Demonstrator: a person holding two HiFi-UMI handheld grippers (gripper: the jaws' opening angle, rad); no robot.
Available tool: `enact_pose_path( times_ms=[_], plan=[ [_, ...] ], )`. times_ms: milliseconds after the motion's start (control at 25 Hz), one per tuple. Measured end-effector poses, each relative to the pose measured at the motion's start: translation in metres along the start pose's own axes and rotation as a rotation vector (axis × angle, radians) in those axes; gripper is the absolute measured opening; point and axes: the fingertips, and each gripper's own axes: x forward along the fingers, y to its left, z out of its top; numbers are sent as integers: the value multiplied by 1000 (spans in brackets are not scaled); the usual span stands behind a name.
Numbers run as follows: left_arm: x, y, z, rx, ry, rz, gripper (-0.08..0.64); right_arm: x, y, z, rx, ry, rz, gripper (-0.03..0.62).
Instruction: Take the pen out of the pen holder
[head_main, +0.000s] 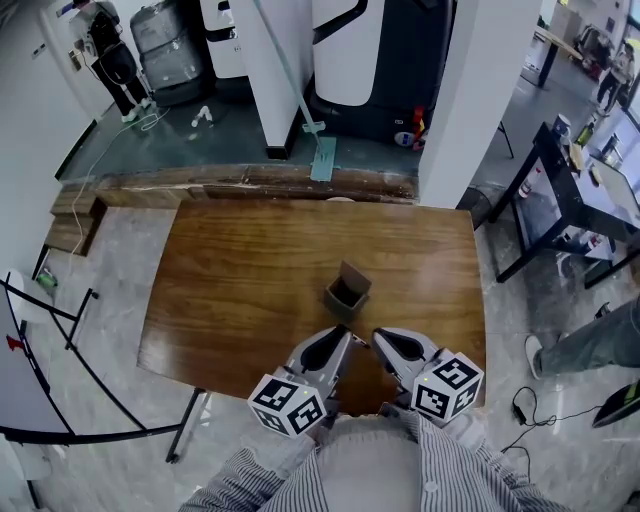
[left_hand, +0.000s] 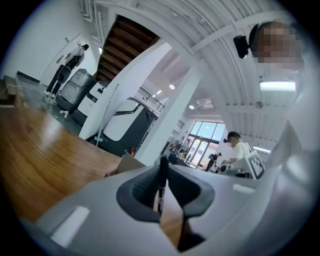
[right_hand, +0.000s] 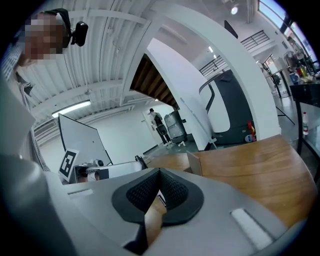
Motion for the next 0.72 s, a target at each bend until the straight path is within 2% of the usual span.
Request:
enact_pose_path(
  times_ms=[720],
  plan=[
    [0,3,-14,3,55,10,51,0,-5,-11,14,35,-23,0]
  ],
)
